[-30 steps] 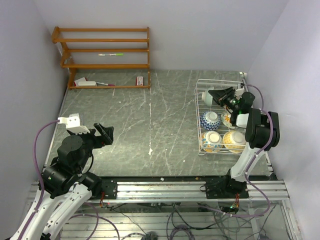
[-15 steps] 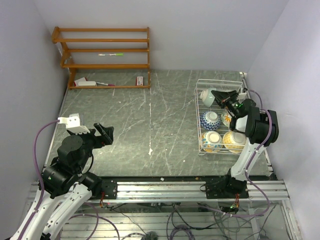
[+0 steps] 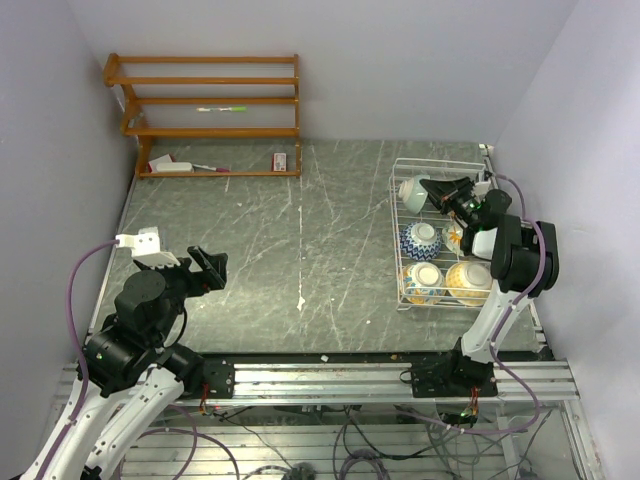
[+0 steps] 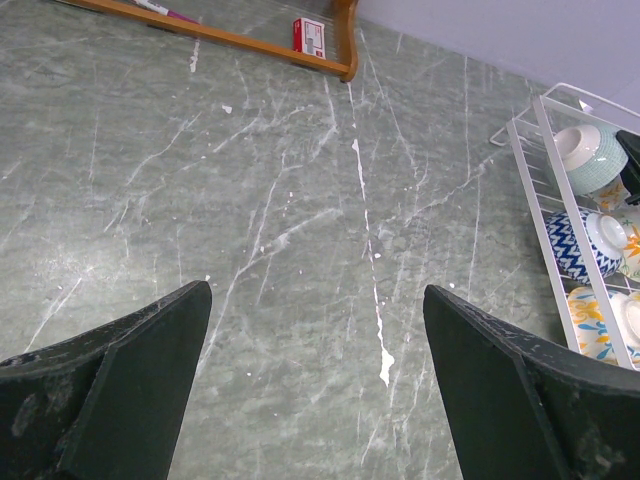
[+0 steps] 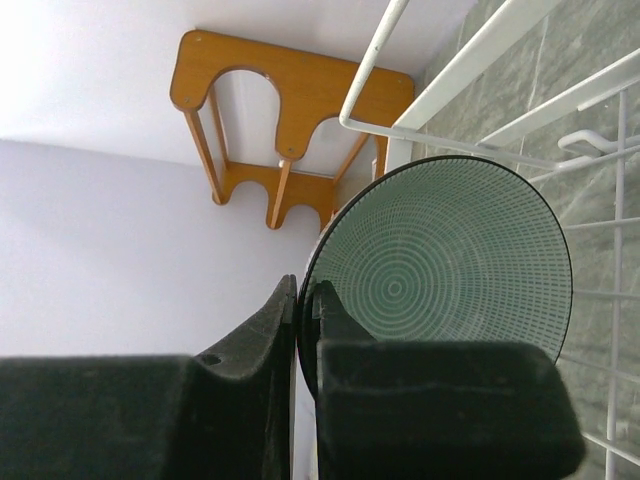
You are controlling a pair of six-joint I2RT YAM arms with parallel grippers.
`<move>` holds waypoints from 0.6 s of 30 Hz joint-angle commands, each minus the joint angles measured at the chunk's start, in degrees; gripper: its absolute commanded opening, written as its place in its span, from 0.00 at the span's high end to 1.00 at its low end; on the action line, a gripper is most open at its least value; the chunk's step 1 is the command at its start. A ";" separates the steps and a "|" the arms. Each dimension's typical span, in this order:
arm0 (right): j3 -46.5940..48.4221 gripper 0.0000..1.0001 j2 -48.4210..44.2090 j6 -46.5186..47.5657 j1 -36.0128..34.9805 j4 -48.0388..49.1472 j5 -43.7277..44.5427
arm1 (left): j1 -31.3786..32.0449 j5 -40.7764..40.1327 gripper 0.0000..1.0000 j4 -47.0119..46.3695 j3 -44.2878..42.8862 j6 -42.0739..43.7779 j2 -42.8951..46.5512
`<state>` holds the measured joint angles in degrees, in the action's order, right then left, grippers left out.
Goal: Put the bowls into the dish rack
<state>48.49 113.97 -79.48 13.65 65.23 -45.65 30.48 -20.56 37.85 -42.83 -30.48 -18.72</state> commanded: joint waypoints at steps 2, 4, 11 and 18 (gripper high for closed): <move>-3.20 0.95 2.06 6.77 0.42 -15.63 3.52 | 0.46 -0.89 0.02 0.00 -1.67 -0.28 0.08; -3.52 0.94 2.09 7.14 0.90 -16.19 3.48 | 0.46 -0.89 0.02 0.01 -1.64 -0.28 0.14; -5.88 0.87 2.05 6.81 3.55 -15.12 2.33 | 0.46 -0.89 0.02 0.03 -1.71 -0.28 -0.06; -6.08 0.81 -0.19 9.66 4.10 -19.02 3.20 | 0.46 -1.00 0.02 0.04 -1.73 -0.33 -0.02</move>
<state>45.10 111.83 -76.40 18.28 60.16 -44.58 30.48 -20.58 37.89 -42.83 -30.48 -18.72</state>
